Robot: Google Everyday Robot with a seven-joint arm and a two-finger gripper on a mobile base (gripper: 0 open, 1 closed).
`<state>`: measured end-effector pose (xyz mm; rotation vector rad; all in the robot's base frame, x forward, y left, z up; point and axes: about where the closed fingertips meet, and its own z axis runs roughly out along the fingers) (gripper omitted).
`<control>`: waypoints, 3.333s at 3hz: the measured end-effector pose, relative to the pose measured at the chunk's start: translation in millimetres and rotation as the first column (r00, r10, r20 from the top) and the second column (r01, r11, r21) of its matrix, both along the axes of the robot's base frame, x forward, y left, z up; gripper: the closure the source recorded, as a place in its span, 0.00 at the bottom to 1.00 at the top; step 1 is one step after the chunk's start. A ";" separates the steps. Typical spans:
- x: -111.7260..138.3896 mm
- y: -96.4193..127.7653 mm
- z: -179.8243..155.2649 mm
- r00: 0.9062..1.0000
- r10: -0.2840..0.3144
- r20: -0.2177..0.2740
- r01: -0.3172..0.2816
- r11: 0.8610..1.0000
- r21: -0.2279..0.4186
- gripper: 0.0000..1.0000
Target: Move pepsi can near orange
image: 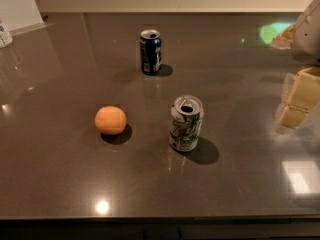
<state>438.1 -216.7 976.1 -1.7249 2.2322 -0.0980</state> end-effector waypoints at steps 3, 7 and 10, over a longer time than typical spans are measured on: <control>46.0 1.0 8.2 0.999 -0.030 0.026 0.026 0.991 0.132 0.00; 192.0 67.9 -3.5 0.989 -0.119 0.089 0.072 0.908 0.413 0.00; 273.1 135.0 -36.6 0.983 -0.182 0.036 0.137 0.843 0.520 0.00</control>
Offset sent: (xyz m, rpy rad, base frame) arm 0.0382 -0.0010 0.0076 0.1285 -0.0067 -0.0103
